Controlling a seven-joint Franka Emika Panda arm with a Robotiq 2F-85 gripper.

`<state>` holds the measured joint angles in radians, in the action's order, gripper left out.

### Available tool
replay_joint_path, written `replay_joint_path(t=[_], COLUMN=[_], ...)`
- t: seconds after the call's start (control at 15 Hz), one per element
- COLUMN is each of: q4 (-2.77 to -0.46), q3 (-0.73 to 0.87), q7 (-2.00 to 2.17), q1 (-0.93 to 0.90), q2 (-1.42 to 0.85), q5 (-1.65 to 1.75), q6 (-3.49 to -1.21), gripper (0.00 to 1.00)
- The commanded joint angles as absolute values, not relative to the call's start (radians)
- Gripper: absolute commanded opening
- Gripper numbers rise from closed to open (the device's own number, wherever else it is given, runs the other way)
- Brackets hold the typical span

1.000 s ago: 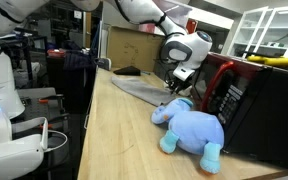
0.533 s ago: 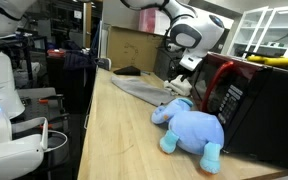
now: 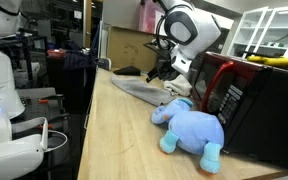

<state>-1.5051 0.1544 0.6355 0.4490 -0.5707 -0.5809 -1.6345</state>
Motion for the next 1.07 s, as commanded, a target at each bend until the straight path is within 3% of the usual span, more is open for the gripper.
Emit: replay_joint_path(t=[0.0, 0.73, 1.0], q4=[-1.748, -2.259, -2.244], q3=[0.192, 0.21, 0.216], q7=[0.47, 0.086, 0.078], q1=[0.382, 0.268, 0.265], q2=[-0.419, -0.024, -0.05], q5=[-0.527, -0.47, -0.478], q6=[-1.655, -1.881, -1.888], gripper=[1.0, 1.0, 1.0])
